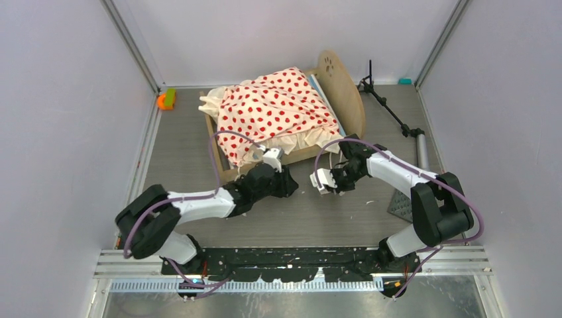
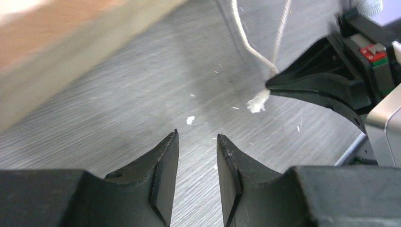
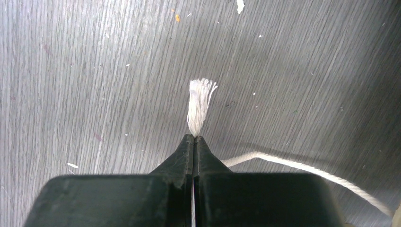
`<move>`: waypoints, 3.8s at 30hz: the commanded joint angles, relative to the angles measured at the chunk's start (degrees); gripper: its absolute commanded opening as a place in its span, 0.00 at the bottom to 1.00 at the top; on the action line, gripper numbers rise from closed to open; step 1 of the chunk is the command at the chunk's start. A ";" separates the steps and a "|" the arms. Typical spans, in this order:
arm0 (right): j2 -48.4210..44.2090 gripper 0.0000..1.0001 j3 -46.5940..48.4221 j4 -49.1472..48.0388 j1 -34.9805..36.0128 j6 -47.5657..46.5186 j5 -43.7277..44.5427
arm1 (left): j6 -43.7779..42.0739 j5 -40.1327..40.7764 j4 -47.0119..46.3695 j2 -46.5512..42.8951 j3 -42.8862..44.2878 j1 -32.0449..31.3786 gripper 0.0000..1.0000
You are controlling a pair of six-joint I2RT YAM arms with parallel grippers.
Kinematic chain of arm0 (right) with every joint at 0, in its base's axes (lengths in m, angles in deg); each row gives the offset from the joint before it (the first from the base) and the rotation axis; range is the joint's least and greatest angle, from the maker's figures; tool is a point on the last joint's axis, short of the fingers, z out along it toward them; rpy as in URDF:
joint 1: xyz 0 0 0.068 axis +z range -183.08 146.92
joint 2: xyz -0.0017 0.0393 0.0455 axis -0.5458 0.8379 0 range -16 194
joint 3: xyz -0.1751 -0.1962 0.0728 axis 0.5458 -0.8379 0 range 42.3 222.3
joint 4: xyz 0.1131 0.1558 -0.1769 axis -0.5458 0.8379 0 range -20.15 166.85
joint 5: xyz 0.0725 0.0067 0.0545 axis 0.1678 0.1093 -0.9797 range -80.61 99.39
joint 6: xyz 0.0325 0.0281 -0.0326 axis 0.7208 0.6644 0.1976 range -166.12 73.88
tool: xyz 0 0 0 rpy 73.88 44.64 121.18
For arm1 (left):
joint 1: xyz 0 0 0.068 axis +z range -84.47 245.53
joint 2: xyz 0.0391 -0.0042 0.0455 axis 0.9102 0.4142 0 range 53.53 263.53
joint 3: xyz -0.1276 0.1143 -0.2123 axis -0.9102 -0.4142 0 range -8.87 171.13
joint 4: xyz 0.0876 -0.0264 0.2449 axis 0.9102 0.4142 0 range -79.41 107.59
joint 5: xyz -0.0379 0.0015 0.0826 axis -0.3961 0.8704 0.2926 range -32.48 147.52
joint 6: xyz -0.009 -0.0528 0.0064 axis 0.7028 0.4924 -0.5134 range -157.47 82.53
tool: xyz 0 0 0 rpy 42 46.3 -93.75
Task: Set up the pet bed
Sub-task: Tie the ropes to the bed frame.
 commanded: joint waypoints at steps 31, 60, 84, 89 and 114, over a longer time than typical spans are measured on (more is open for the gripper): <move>4.64 0.00 4.37 -3.51 1.56 1.99 -6.93 | 1.22 21.59 33.60 -34.82 -11.82 22.92 0.36; 7.63 0.00 4.87 -7.58 3.30 4.33 -6.64 | -4.38 5.41 36.84 -59.33 -9.50 25.41 0.34; 8.20 0.00 4.27 -9.15 3.31 5.56 -7.11 | -4.37 34.13 45.76 -25.68 8.06 25.31 0.18; 8.10 0.00 4.14 -9.26 3.29 5.80 -7.03 | 0.33 39.61 51.89 -22.18 9.84 26.06 0.18; 7.30 0.00 1.32 -16.78 3.30 10.33 -10.60 | -6.65 25.54 49.02 -33.30 7.29 36.86 0.23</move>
